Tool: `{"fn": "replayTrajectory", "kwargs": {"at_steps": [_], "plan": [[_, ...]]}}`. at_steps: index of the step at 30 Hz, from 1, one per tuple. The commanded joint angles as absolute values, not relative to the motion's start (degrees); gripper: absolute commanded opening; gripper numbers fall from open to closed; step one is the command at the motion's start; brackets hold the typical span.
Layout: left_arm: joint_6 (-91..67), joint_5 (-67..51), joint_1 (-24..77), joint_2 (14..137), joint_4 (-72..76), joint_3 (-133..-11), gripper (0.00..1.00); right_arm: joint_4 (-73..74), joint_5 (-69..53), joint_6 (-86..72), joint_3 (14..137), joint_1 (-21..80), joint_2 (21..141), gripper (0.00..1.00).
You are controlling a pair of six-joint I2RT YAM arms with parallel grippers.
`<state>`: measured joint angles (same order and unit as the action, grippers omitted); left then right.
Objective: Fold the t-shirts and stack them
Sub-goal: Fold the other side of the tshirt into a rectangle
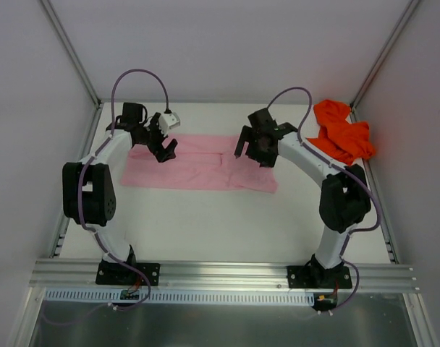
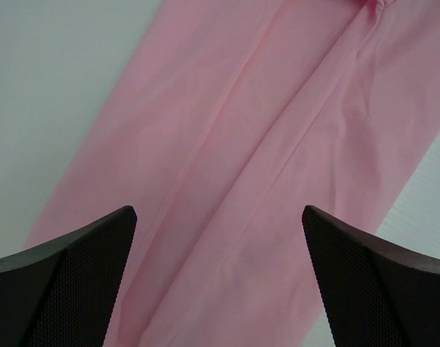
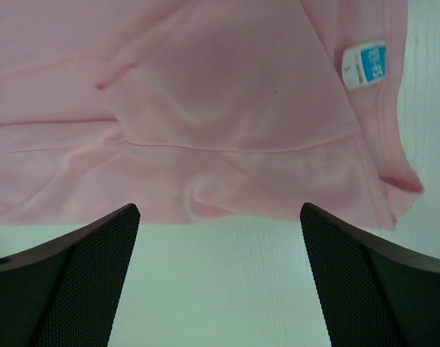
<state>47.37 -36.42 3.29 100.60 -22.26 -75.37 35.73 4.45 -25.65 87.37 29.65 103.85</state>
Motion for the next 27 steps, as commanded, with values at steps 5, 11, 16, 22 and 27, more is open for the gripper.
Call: {"fn": "replayTrajectory", "kwargs": {"at_steps": [5,11,16,22,27], "plan": [[54.7,-38.9,3.0,104.3,-27.3,-81.7,0.99,34.5,16.6,-43.1,85.3,31.6,107.8,0.96],[54.3,-39.5,3.0,104.9,-27.7,-81.5,0.99,29.4,22.1,-52.0,85.7,31.5,109.7,0.96],[53.4,-39.0,3.0,104.9,-27.2,-81.1,0.99,31.0,25.9,-58.3,90.6,31.4,113.9,0.96],[51.6,-38.6,3.0,104.0,-26.0,-81.0,0.99,37.4,27.7,-62.5,98.0,31.7,121.1,0.96],[48.3,-38.5,3.0,100.7,-25.3,-80.7,0.99,43.1,30.2,-62.4,104.0,31.7,126.4,0.96]]}}
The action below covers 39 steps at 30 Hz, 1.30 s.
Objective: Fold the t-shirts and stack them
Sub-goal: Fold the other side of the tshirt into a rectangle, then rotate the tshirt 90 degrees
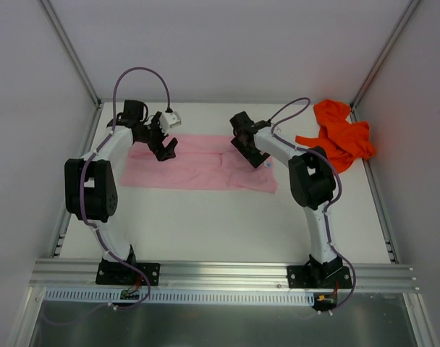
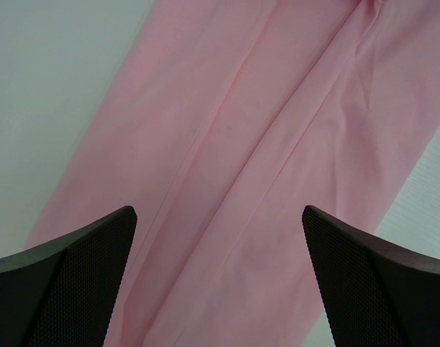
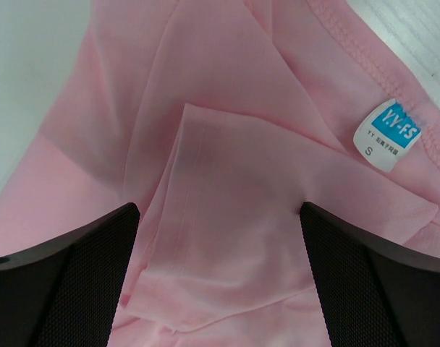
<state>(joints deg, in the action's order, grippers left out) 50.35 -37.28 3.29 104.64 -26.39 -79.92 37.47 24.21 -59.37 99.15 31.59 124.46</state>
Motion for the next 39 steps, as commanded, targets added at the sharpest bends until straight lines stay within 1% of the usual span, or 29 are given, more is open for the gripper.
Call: {"fn": "replayTrajectory", "kwargs": {"at_steps": [1,5,9,11,15,19,23,26,30,36,39], "plan": [[48.0,-38.0,3.0,100.2,-25.1,-80.5,0.99,44.3,30.5,-62.2,105.3,31.6,127.4,0.96],[48.9,-34.9,3.0,98.8,-25.0,-79.2,0.99,47.5,31.8,-59.9,108.4,31.6,130.9,0.96],[53.4,-31.7,3.0,101.4,-25.0,-76.2,0.99,47.8,31.6,-59.3,107.1,31.5,131.3,0.96],[54.0,-28.8,3.0,104.6,-25.0,-76.5,0.99,47.5,30.9,-59.3,106.4,31.3,131.3,0.96],[53.3,-27.4,3.0,109.4,-24.6,-79.5,0.99,46.1,29.8,-58.5,106.0,31.3,131.0,0.96],[52.5,-28.0,3.0,112.1,-25.7,-81.2,0.99,44.1,28.4,-57.9,106.0,31.2,130.5,0.96],[52.6,-24.6,3.1,114.6,-27.0,-81.6,0.99,42.7,27.6,-57.8,106.3,31.2,130.6,0.96],[51.6,-22.7,3.2,115.4,-28.6,-83.5,0.99,42.5,26.6,-57.9,106.5,31.1,131.0,0.96],[48.1,-17.3,3.3,117.0,-32.7,-85.5,0.99,41.7,25.4,-58.1,106.6,31.0,131.8,0.96],[39.2,-13.8,4.8,117.4,-34.5,-82.7,0.99,40.6,23.8,-57.1,107.7,30.9,132.8,0.96],[36.4,-11.7,7.1,116.4,-35.6,-79.4,0.99,40.7,23.6,-56.2,108.4,30.8,133.2,0.96]]}}
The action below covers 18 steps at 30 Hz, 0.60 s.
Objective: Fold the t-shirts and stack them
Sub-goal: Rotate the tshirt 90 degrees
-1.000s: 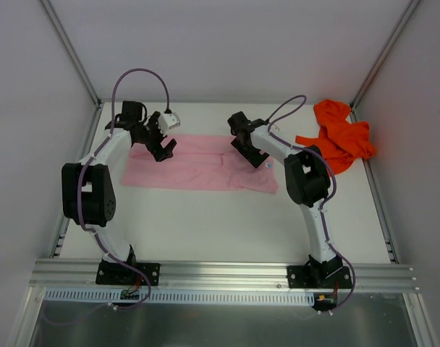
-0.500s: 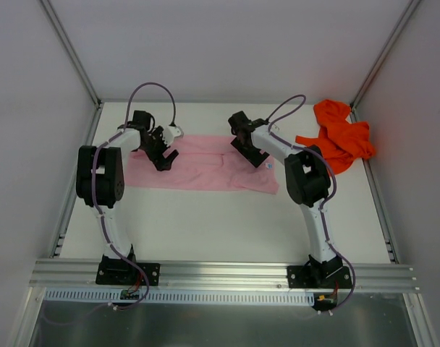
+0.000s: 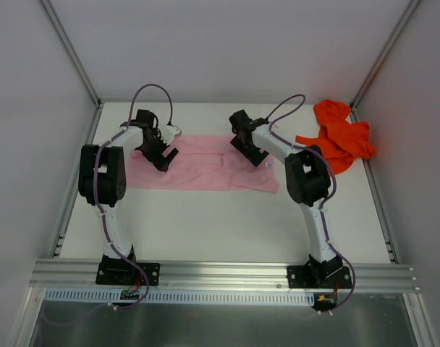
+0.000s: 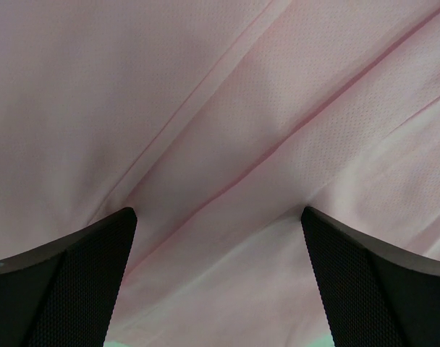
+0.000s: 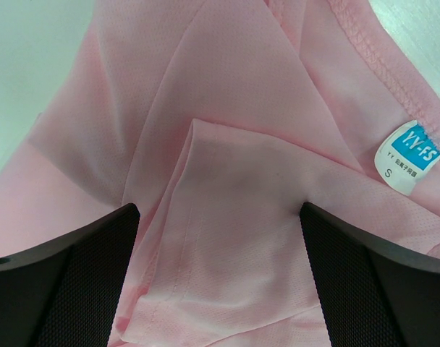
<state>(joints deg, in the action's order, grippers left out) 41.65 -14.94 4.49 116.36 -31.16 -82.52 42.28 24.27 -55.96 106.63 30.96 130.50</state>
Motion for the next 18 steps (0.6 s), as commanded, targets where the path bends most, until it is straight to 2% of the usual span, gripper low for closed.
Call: {"fn": "replayTrajectory", "kwargs": {"at_steps": [1,10,18], "plan": [[35.7,-10.2,7.5,115.9,-36.1,-78.1,0.99,40.5,23.3,-55.9,108.5,30.8,133.3,0.96],[24.0,-11.7,11.6,111.3,-42.1,-74.6,0.99,40.0,22.5,-49.8,114.3,30.8,137.3,0.96],[8.9,-15.7,16.8,105.0,-40.0,-64.6,0.99,37.6,20.7,-43.4,115.9,29.9,138.8,0.96]]}}
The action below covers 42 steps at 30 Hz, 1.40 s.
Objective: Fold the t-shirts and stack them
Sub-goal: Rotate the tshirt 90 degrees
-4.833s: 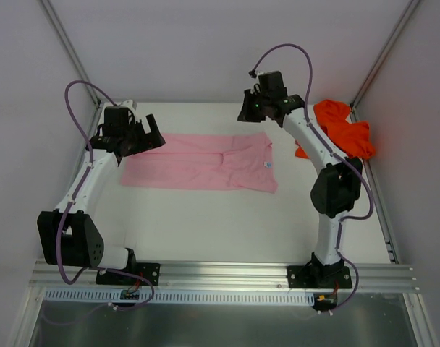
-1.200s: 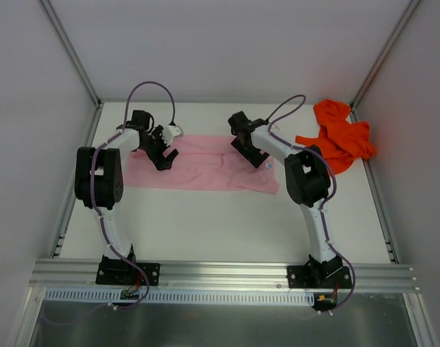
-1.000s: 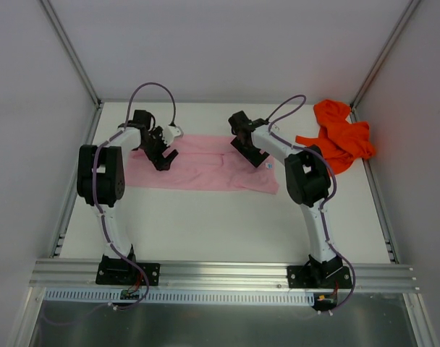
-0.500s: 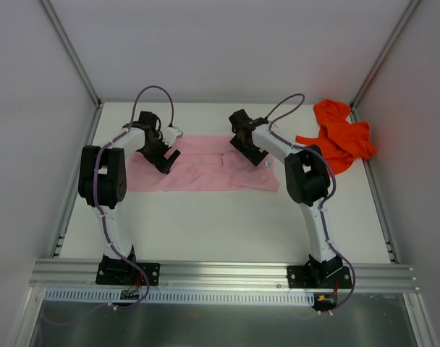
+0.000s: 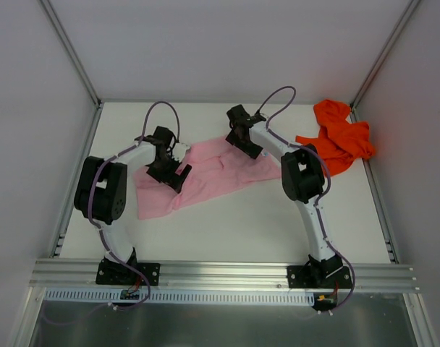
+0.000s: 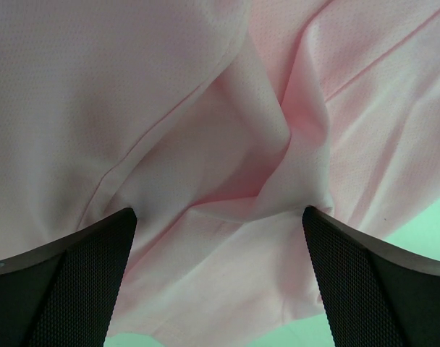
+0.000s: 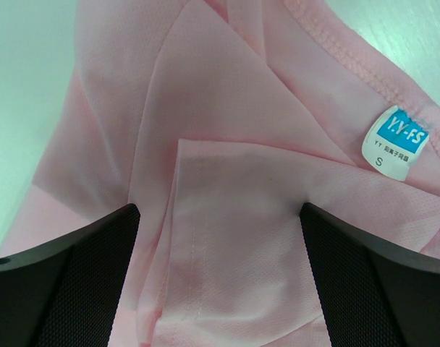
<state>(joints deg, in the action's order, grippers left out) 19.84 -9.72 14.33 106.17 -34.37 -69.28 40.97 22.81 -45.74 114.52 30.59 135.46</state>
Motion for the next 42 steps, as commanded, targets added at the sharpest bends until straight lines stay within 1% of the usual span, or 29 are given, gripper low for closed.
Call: {"fn": "replayTrajectory", "kwargs": {"at_steps": [1,8,10,11,15,20,26,30,34,38,42], "plan": [[6.8,-16.3,17.4,104.3,-40.0,-64.1,0.99,37.5,20.5,-43.0,116.3,29.8,139.1,0.96],[-12.7,-10.0,19.4,104.2,-44.6,-62.1,0.99,35.0,15.9,-40.7,120.3,30.1,142.1,0.96],[-18.4,-9.1,21.3,104.2,-45.4,-60.4,0.99,34.6,14.6,-39.2,121.4,30.7,143.1,0.96],[-19.8,-8.8,22.5,103.3,-44.9,-59.7,0.99,34.5,14.3,-38.7,122.0,30.8,143.3,0.96],[-29.1,-6.8,32.2,99.8,-41.4,-56.9,0.99,33.7,12.7,-35.4,125.8,32.2,145.6,0.96],[-36.5,-6.2,38.5,99.3,-40.1,-56.7,0.99,34.2,10.2,-33.2,130.8,33.7,148.7,0.96],[-41.1,-10.2,44.0,99.2,-34.4,-56.7,0.99,31.1,5.4,-29.4,136.9,35.5,152.2,0.96],[-41.6,-10.5,47.1,101.9,-33.4,-61.0,0.99,31.1,3.5,-27.9,139.0,36.3,153.3,0.96],[-41.4,-10.5,47.7,103.6,-31.7,-64.2,0.99,29.5,1.7,-25.3,139.2,36.9,153.3,0.96],[-41.7,-9.1,47.8,102.0,-31.8,-64.9,0.99,29.4,0.9,-22.2,139.2,37.2,152.2,0.96],[-41.5,-6.2,47.8,98.8,-36.1,-66.2,0.99,28.3,3.8,-17.1,139.7,36.7,146.6,0.96]]}}
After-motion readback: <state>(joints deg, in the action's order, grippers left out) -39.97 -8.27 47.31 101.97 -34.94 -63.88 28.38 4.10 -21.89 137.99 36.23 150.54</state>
